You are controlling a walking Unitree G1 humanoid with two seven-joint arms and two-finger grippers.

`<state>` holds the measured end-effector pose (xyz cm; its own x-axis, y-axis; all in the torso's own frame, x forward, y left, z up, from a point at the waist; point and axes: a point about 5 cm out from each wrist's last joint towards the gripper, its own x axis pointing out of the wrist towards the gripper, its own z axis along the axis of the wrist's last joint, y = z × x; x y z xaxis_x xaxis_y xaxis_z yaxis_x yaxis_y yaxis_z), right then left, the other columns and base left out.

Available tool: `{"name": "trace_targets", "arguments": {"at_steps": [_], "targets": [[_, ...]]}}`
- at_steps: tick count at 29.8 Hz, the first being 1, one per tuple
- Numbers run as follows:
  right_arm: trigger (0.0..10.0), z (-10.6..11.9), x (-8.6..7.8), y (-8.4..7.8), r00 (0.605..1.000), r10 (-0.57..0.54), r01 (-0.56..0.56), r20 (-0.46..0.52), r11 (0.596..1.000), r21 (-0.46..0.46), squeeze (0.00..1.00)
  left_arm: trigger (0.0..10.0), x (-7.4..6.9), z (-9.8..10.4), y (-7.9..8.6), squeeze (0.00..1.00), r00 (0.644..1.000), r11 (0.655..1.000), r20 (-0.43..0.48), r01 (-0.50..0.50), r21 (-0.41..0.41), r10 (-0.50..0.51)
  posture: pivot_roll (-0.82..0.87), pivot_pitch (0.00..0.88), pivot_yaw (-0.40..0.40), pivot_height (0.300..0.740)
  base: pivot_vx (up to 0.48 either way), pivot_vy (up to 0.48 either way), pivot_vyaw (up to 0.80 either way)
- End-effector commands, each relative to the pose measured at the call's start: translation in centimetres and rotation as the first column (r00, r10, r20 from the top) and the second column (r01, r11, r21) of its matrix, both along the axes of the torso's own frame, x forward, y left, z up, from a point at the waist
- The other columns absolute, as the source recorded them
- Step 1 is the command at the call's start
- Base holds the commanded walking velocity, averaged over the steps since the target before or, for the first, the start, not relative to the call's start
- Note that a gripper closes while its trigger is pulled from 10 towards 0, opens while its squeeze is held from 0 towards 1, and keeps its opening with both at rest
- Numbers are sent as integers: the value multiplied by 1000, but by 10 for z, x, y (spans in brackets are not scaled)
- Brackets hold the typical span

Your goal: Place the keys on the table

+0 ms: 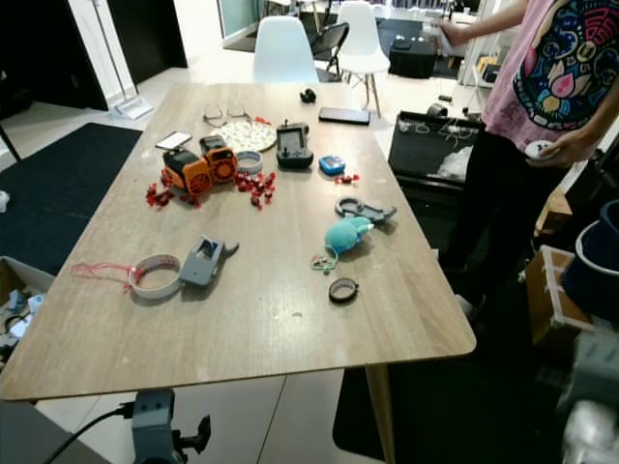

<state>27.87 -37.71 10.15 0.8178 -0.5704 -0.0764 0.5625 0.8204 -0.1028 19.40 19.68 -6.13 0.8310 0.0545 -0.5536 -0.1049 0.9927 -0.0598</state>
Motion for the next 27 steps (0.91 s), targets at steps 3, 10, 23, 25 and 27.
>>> {"name": "trace_targets", "arguments": {"at_steps": [3, 10, 23, 25, 27], "targets": [[10000, 44, 28, 7, 981, 74, -76, 179, 997, 1, 0, 10000, -1, 0, 2, 0, 1000, 1000, -6, 6, 7, -6, 37, 20, -28, 740, 0, 0, 0], [10000, 101, 86, 69, 861, 374, -391, 344, 920, -23, 0, 10000, -1, 0, 3, 0, 1000, 1000, 2, -11, 4, 11, 50, 27, -46, 740, 0, 0, 0], [10000, 100, 117, 237, 405, 870, -903, 281, 429, -29, 0, 10000, -9, -3, 5, 0, 1000, 1000, -8, -28, 1, 28, 57, 41, -52, 740, 0, 0, 0], [10000, 101, 117, 248, 374, 879, -917, 295, 398, -24, 0, 10000, -9, -3, 5, 0, 1000, 1000, -7, -30, 1, 30, 56, 42, -51, 740, 0, 0, 0], [10000, 103, 117, 258, 351, 883, -927, 311, 375, -19, 0, 10000, -9, -3, 5, 0, 999, 1000, -6, -31, 1, 31, 54, 42, -50, 740, 0, 0, 0]]}}
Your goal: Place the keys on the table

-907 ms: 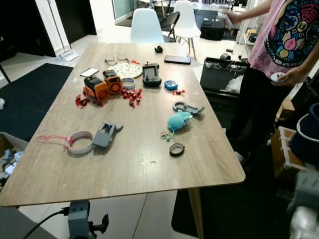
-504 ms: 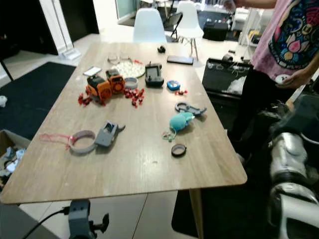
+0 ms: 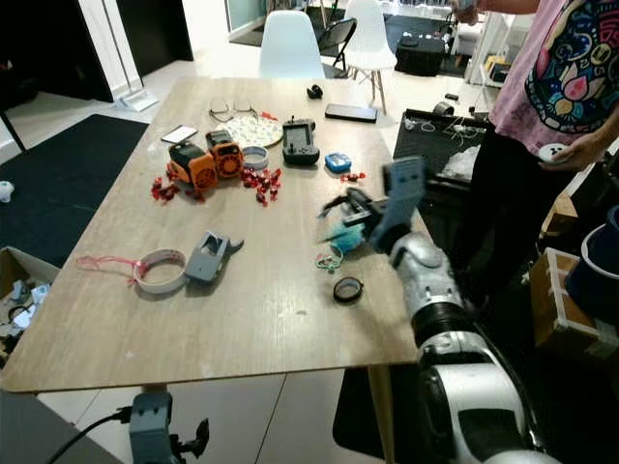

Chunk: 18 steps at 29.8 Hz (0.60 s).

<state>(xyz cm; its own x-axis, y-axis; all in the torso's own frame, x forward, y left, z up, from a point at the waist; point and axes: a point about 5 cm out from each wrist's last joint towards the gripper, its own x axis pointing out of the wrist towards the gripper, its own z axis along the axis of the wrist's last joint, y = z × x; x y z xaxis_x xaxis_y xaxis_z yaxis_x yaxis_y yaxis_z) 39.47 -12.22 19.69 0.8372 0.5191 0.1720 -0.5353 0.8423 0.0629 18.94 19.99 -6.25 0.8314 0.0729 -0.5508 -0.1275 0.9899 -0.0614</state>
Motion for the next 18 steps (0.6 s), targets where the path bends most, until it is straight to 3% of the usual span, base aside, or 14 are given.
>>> {"name": "trace_targets", "arguments": {"at_steps": [1, 2, 5, 6, 10, 18], "targets": [[10000, 8, 0, 13, 999, 42, -42, 17, 999, 16, 0, 10000, -4, -2, 2, 0, 1000, 1000, -9, -8, 1, 8, 49, 43, -47, 740, 0, 0, 0], [10000, 8, 0, 13, 999, 42, -42, 17, 999, 16, 0, 10000, -4, -2, 2, 0, 1000, 1000, -9, -8, 1, 8, 49, 43, -47, 740, 0, 0, 0], [10000, -3, -8, 43, 986, 166, -166, -7, 984, -59, 0, 10000, -4, -2, 1, 0, 1000, 1000, -9, -4, -1, 4, 49, 44, -49, 740, 0, 0, 0], [10000, -3, -8, 43, 986, 166, -166, -7, 984, -59, 0, 10000, -4, -2, 1, 0, 1000, 1000, -9, -4, -1, 4, 49, 44, -49, 740, 0, 0, 0], [10000, -21, -24, 68, 951, 306, -309, -48, 941, -134, 0, 10000, -4, -2, 0, 0, 1000, 1000, -10, -6, -4, 6, 47, 45, -53, 740, 0, 0, 0], [10000, -35, -31, 78, 934, 344, -355, -93, 923, -150, 0, 10000, -5, -3, -1, 0, 1000, 1000, -14, -4, -7, 4, 42, 51, -54, 740, 0, 0, 0]]}}
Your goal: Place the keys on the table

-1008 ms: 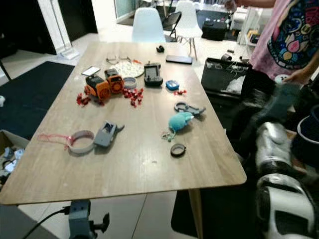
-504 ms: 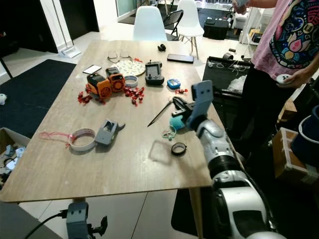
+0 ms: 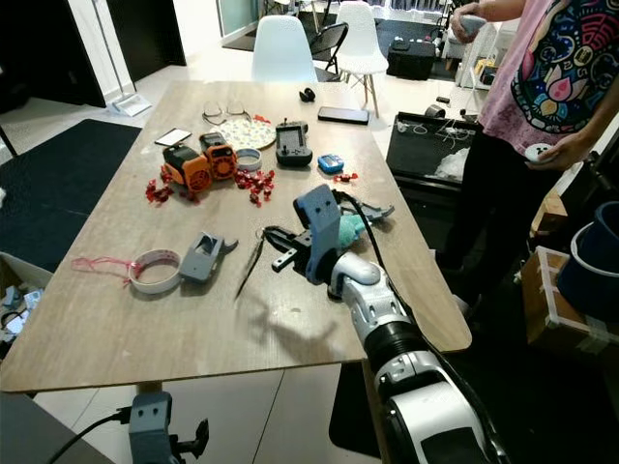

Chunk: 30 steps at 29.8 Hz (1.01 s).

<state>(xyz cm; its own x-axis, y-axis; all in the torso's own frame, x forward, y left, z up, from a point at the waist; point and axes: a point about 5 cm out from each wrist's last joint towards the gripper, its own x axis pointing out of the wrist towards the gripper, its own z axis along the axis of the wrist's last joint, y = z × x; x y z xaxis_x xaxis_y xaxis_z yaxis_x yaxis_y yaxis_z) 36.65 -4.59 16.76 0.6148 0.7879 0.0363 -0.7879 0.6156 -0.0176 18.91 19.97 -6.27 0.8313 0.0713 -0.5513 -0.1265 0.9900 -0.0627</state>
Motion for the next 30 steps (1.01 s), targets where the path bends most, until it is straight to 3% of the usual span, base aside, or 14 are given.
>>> {"name": "trace_targets", "arguments": {"at_steps": [1, 13, 30], "targets": [[10000, -6, -3, 1, 1000, 14, -14, -16, 1000, -16, 0, 10000, -5, -3, -1, 0, 1000, 1000, -14, -5, -6, 5, 42, 51, -54, 740, 0, 0, 0], [10000, -17, -24, 6, 982, 179, -184, -53, 977, -111, 0, 10000, -6, -3, -1, 0, 1000, 1000, -14, -5, -8, 5, 38, 54, -53, 740, 0, 0, 0], [10000, -30, -42, 8, 940, 300, -322, -161, 937, -136, 0, 10000, -7, -4, -1, 0, 1000, 1000, -15, -6, -7, 6, 41, 51, -58, 740, 0, 0, 0]]}}
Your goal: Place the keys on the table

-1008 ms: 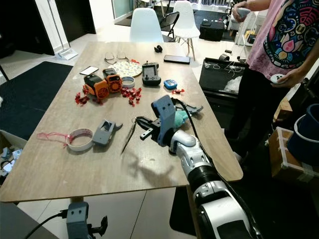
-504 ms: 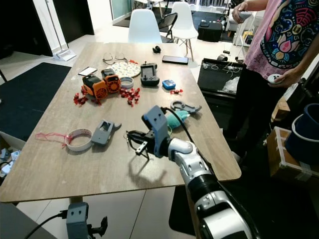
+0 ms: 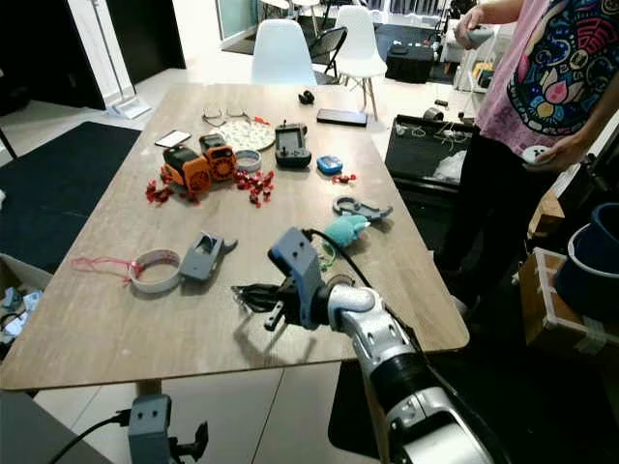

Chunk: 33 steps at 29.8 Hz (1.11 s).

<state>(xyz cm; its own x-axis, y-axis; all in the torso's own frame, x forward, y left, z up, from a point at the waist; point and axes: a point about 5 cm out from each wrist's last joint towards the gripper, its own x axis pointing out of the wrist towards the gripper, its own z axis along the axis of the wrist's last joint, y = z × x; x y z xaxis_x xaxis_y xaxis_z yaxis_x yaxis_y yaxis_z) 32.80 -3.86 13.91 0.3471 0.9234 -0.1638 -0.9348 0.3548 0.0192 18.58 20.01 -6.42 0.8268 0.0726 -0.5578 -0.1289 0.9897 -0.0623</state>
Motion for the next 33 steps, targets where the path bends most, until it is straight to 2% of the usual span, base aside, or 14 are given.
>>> {"name": "trace_targets", "arguments": {"at_steps": [1, 3, 4, 5, 7, 8, 15, 16, 17, 18, 22, 25, 29, 33], "targets": [[10000, -1, -4, 2, 999, 27, -26, -22, 1000, 5, 0, 10000, -4, -2, -1, 0, 1000, 1000, -8, -5, -6, 5, 41, 50, -60, 740, 0, 0, 0], [10000, 0, -4, 2, 999, 36, -36, -31, 999, 11, 43, 10000, -4, -2, -1, 0, 1000, 1000, -8, -5, -5, 5, 41, 50, -60, 740, 0, 0, 0], [10000, 1, -5, 2, 998, 44, -43, -44, 999, 20, 553, 10000, -4, -2, -1, 0, 1000, 1000, -9, -5, -5, 5, 41, 48, -60, 740, 0, 0, 0], [10000, 1, -5, 1, 998, 43, -42, -48, 999, 23, 933, 10000, -4, -2, -1, 0, 1000, 1000, -9, -5, -6, 5, 41, 45, -60, 740, 0, 0, 0], [10000, 2, -5, 1, 998, 41, -40, -51, 999, 25, 933, 10000, -4, -2, -1, 0, 1000, 1000, -9, -5, -6, 5, 41, 45, -60, 740, 0, 0, 0], [10000, 2, -5, 0, 998, 38, -36, -55, 999, 29, 1000, 10000, -4, -2, -1, 0, 1000, 1000, -9, -4, -6, 4, 40, 43, -59, 740, 0, 0, 0], [10000, 4, -3, -2, 999, -4, 5, -40, 1000, 26, 1000, 10000, -3, -2, -1, 0, 1000, 1000, -7, 0, -5, 0, 42, 41, -56, 740, 0, 0, 0], [10000, 5, -1, -2, 999, -27, 28, -25, 999, 33, 439, 10000, -2, -1, -1, 0, 1000, 1000, -6, -1, -4, 1, 42, 41, -56, 740, 0, 0, 0], [10000, 5, -1, -2, 999, -27, 28, -25, 999, 33, 439, 10000, -2, -1, -1, 0, 1000, 1000, -6, -1, -4, 1, 42, 41, -56, 740, 0, 0, 0], [10000, 8, 3, -4, 998, -57, 57, -7, 998, 41, 0, 10000, -2, -1, -1, 0, 1000, 1000, -5, -2, -4, 1, 43, 44, -56, 740, 0, 0, 0], [10000, 20, 24, -20, 963, -263, 257, 53, 962, 95, 0, 10000, -1, -1, -1, 0, 1000, 1000, -1, -4, -4, 4, 43, 50, -58, 740, 0, 0, 0], [10000, 31, 48, -57, 838, -542, 526, 64, 833, 172, 0, 10000, 0, 0, -1, 0, 1000, 1000, 10, -7, -9, 7, 44, 57, -59, 740, 0, 0, 0], [10000, 31, 55, -74, 775, -628, 612, 66, 773, 168, 0, 10000, 1, 1, -2, 0, 1000, 1000, 21, -4, -14, 4, 45, 69, -60, 740, 0, 0, 0], [10000, 28, 63, -110, 634, -771, 756, 65, 635, 157, 0, 10000, 4, 4, -4, 0, 999, 1000, 48, 6, -26, -5, 47, 86, -60, 740, 0, 0, 0]]}}
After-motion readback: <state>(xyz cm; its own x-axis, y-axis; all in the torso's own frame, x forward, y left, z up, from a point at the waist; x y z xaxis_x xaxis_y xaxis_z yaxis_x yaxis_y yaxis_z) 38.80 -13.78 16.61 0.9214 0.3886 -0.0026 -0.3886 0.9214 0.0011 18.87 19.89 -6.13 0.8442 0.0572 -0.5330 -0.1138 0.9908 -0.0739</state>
